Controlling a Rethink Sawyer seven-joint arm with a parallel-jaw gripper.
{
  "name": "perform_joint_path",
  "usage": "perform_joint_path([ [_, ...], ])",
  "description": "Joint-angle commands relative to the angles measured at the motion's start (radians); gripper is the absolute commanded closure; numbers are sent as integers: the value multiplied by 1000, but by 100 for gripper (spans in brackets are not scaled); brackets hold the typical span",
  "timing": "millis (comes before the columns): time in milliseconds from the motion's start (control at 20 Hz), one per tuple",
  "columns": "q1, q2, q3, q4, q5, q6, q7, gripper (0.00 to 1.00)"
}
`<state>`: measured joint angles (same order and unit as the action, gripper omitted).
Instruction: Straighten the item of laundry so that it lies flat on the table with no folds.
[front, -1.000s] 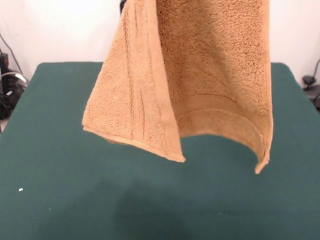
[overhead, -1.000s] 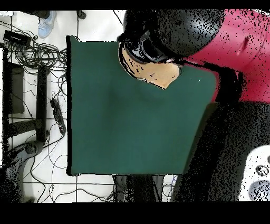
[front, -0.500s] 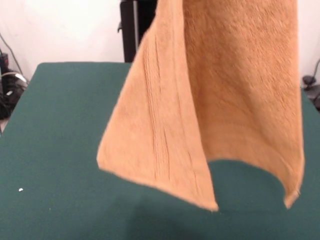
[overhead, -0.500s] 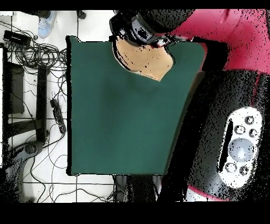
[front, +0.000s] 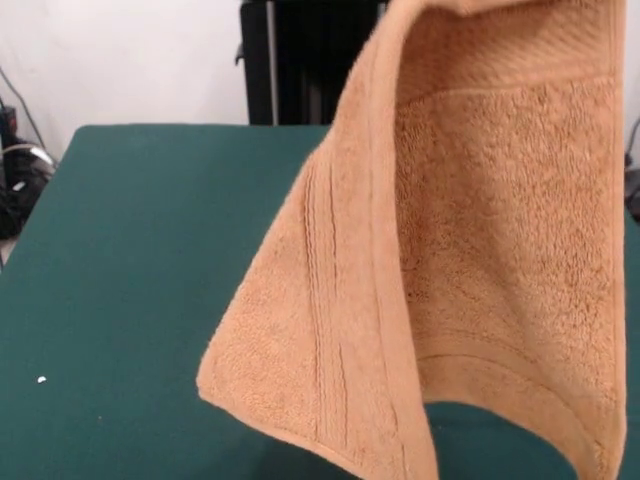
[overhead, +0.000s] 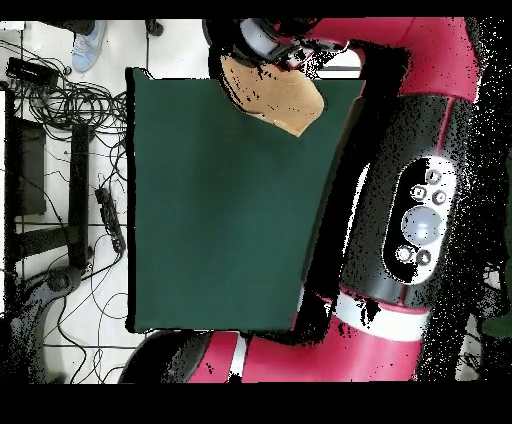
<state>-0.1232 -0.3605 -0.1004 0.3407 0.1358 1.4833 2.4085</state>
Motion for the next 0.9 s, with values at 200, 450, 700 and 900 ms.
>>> perform_joint_path([
  [200, 40, 66, 76, -43, 38, 14, 59, 100],
  [450, 32, -60, 86, 314, 37, -267, 14, 100],
  [700, 12, -145, 119, 615, 53, -538, -32, 100],
  [900, -8, -162, 154, 717, 62, -654, -69, 100],
])
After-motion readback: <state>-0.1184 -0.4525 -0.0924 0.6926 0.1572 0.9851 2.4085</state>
